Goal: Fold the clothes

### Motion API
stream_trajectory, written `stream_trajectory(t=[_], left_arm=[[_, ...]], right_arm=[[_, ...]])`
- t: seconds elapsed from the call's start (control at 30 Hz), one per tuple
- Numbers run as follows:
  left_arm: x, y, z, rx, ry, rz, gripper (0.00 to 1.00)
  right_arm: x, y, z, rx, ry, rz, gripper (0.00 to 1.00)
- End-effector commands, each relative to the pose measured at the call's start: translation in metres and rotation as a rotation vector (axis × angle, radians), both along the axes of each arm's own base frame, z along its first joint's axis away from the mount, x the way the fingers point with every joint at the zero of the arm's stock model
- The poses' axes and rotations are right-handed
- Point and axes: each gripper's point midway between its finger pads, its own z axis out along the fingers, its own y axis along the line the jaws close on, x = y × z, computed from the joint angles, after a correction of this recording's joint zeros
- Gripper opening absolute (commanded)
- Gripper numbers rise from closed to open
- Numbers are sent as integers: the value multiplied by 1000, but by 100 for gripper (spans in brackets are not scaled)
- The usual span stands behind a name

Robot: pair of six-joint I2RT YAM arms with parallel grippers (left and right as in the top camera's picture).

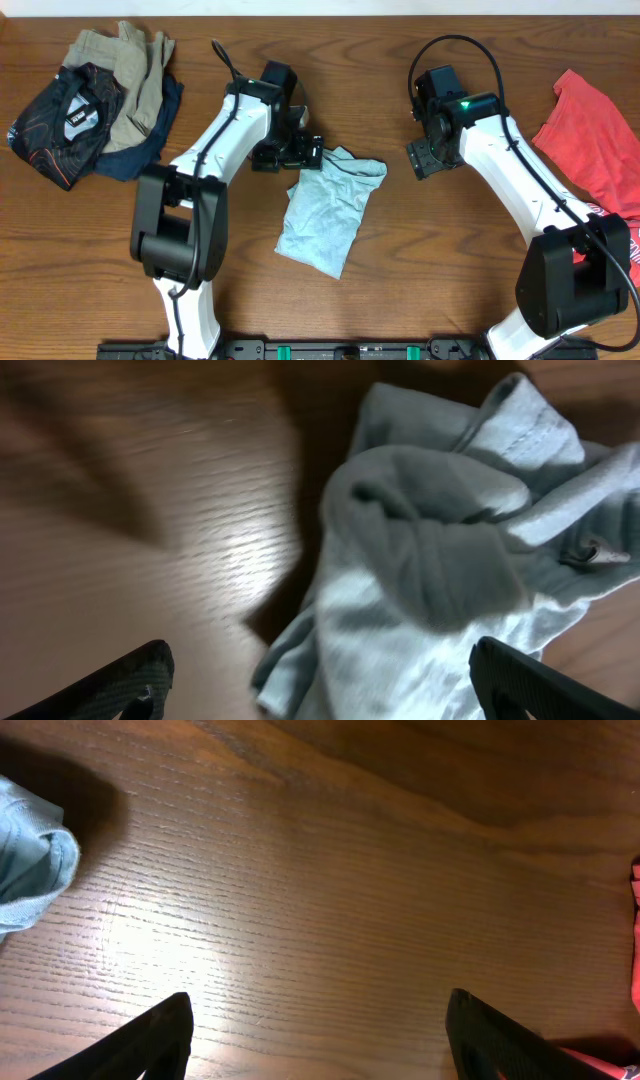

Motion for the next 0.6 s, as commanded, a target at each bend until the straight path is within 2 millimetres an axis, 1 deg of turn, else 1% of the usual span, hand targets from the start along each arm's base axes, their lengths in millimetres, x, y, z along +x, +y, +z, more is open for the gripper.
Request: stream_trajectory(t=[0.0,0.17,0.23,0.37,0.4,0.47,0.57], left_arm=[[-7,-18,-10,-107,45,-58,96],[-11,-21,-29,-112,94,-57,95],[-13,-22,-34,-109,110,-59,91],[-9,-29,-37,-116,85,-75,74],[-8,-32,-38,-120,72,-81,68],[-5,-38,-38,-126,51,-95,53],[-6,-48,-39,-131,32,-121,34]], right_arm=[[3,-4,4,0,-16,-25,80],[3,-4,4,0,-15,-25,80],[3,-4,4,0,-16,-25,80],[3,-4,4,0,-15,-25,80],[3,-4,4,0,-15,-25,80],[3,-4,4,0,-16,-25,80],[3,-4,4,0,-15,-25,80]])
